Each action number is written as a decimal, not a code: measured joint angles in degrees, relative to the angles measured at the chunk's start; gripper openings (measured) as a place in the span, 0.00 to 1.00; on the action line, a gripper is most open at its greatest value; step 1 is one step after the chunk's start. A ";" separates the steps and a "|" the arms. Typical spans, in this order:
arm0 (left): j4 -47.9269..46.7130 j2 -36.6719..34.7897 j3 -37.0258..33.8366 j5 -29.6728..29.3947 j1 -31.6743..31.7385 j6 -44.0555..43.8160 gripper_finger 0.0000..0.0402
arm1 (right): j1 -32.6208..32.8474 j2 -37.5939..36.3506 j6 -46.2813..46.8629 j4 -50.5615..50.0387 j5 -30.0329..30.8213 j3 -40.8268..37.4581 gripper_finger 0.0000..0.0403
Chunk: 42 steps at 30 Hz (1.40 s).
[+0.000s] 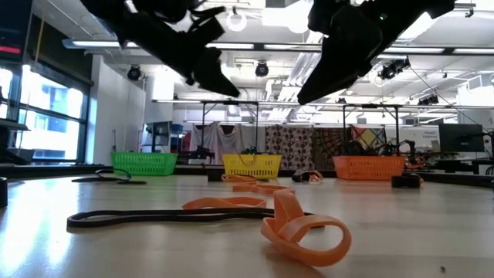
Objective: Sort rubber bands into baskets
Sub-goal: Put the purple rubber band into the green bin
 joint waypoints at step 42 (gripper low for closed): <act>-25.93 -8.81 -1.24 -2.30 41.52 -2.86 0.00 | 0.00 0.00 -0.15 -0.30 0.11 0.00 0.34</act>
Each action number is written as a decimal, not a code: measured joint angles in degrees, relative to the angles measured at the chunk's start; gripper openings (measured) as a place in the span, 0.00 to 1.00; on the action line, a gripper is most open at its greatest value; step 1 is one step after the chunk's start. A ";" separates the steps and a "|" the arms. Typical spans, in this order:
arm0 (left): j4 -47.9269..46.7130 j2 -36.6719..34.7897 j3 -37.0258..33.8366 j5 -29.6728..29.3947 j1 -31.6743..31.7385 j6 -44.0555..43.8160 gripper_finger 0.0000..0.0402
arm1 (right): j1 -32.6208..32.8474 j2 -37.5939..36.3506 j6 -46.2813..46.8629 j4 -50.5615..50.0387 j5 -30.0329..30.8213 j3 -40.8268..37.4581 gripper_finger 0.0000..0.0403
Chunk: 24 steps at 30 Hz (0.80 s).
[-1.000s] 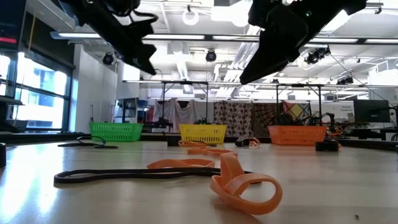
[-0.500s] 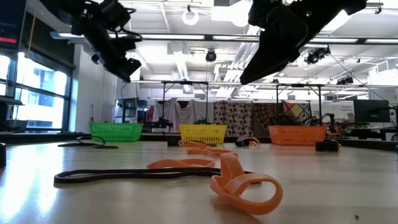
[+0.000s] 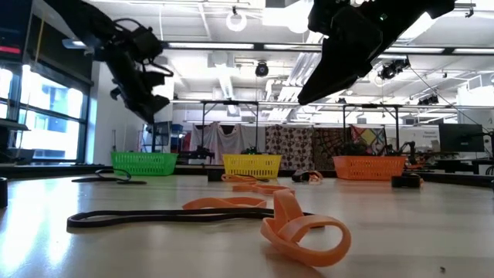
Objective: Sort rubber bands into baskets
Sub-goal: Put the purple rubber band into the green bin
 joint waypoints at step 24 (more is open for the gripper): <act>-0.61 8.54 0.00 10.02 4.42 2.84 0.07 | -0.09 0.00 0.05 -0.02 -0.13 0.00 0.34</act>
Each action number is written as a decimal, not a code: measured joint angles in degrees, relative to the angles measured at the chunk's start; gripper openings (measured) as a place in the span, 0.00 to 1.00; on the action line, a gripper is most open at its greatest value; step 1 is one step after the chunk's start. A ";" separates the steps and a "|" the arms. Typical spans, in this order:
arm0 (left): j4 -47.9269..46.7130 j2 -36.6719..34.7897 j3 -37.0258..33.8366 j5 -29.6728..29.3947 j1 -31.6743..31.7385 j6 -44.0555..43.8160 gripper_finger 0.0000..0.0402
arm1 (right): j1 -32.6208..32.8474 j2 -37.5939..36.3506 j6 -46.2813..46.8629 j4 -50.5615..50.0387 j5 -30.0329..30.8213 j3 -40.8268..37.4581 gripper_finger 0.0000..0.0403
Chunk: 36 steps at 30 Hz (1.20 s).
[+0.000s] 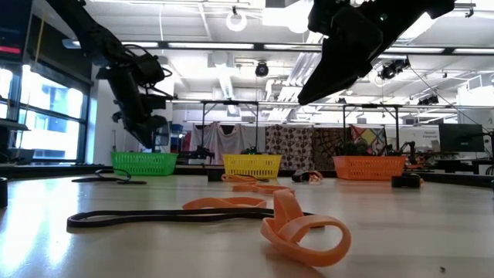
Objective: Sort rubber bands into baskets
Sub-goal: Put the purple rubber band into the green bin, then put the black rubber band into the yellow bin
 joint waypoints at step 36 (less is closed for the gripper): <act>4.02 -1.89 0.02 13.42 0.89 0.23 0.00 | -2.82 0.08 -0.97 -0.42 2.69 -0.07 0.34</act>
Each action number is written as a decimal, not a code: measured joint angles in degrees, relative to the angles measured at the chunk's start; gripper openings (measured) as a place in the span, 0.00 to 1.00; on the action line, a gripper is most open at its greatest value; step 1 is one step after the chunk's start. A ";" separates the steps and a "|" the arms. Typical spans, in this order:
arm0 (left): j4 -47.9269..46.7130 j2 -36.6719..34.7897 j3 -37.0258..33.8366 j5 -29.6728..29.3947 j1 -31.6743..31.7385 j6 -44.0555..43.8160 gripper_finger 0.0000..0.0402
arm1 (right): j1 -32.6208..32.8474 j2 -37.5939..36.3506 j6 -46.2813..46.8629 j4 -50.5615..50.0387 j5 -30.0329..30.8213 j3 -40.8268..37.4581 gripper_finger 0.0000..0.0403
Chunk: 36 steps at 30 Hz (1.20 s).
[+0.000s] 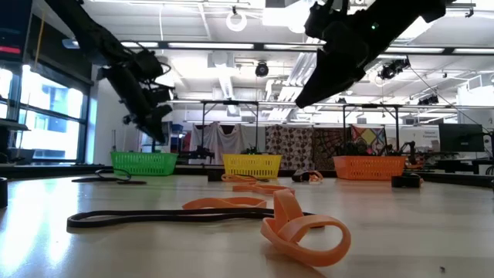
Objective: Sort rubber bands into baskets
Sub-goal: Put the black rubber band into the yellow bin
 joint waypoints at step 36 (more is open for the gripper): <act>-16.48 -27.72 0.00 -3.65 -40.17 -0.49 0.00 | -6.60 15.14 -16.02 31.63 -13.62 -0.04 0.00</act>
